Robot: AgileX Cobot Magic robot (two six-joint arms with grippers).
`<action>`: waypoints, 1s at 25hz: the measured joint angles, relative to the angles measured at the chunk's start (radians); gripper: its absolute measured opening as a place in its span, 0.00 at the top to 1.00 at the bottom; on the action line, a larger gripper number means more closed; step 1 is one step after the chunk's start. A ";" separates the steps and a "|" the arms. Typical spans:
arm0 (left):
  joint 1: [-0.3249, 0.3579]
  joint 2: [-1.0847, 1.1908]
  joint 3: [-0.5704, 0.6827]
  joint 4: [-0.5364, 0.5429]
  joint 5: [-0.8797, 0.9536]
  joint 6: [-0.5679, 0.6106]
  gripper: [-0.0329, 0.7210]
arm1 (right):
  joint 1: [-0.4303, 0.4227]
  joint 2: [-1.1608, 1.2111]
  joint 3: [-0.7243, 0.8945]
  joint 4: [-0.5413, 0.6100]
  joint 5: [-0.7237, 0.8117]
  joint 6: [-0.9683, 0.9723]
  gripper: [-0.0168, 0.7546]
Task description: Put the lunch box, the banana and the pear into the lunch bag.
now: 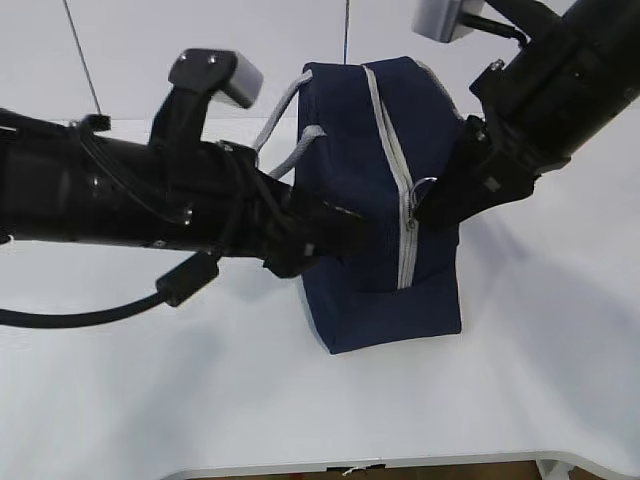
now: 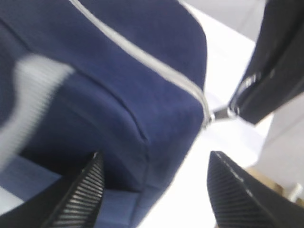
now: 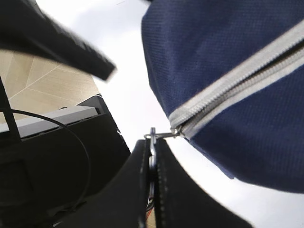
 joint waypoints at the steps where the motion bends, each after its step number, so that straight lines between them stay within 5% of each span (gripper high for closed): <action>1: 0.000 0.017 0.000 0.000 0.018 0.010 0.30 | 0.001 0.000 0.000 0.000 0.000 0.000 0.95; 10: 0.000 0.044 0.000 0.000 0.052 0.118 0.35 | 0.009 0.000 0.000 0.000 0.000 -0.002 0.95; 21: 0.000 0.044 0.000 0.000 0.052 0.136 0.90 | 0.009 0.000 0.000 0.000 0.002 -0.004 0.95; 25: 0.000 0.044 0.000 0.000 0.052 0.137 0.98 | 0.009 0.000 0.000 0.000 0.002 -0.004 0.95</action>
